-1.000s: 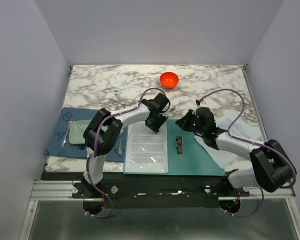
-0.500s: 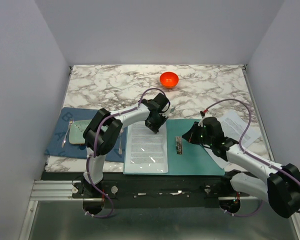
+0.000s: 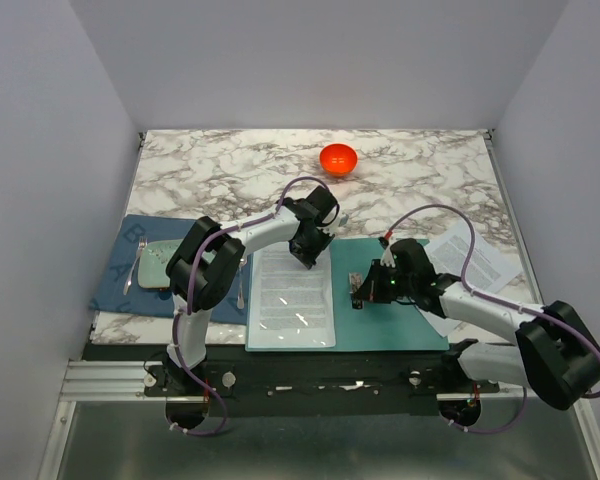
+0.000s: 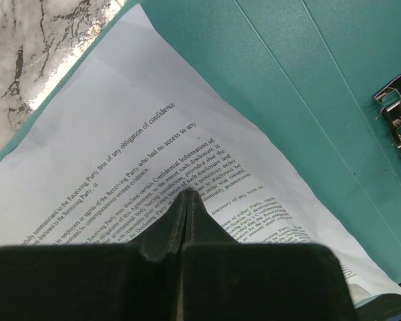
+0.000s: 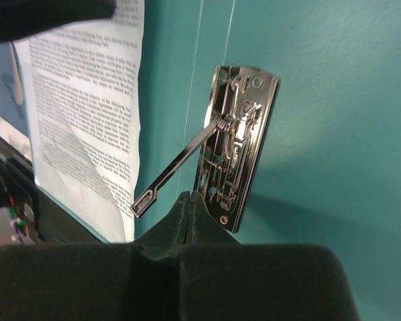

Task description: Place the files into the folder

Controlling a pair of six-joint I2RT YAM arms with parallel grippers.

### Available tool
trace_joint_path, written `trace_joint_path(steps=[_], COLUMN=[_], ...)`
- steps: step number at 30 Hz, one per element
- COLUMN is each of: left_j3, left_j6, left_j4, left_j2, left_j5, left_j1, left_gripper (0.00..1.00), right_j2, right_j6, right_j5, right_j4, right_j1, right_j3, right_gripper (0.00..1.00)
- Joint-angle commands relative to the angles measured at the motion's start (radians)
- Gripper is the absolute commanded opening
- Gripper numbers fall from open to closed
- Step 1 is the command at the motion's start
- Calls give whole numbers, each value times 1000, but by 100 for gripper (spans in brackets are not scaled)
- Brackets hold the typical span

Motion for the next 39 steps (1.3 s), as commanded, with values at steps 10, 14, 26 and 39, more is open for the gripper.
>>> trace_joint_path(steps=[10, 14, 26, 39], left_j3=[6, 3, -29, -29], left_j6=[7, 7, 19, 23], left_j4=[-37, -37, -26, -29], left_j2=[14, 10, -13, -23], left_j5=[-30, -31, -30, -36], left_j1=[3, 2, 3, 1], left_gripper=[0, 0, 0, 0], right_j2=[77, 137, 213, 160], right_j6=[38, 73, 66, -11], right_j5=[-97, -80, 31, 78], right_j4=[137, 185, 225, 103], right_j1=[23, 25, 19, -3], right_j3=[37, 62, 128, 212], right_gripper=[1, 1, 0, 1])
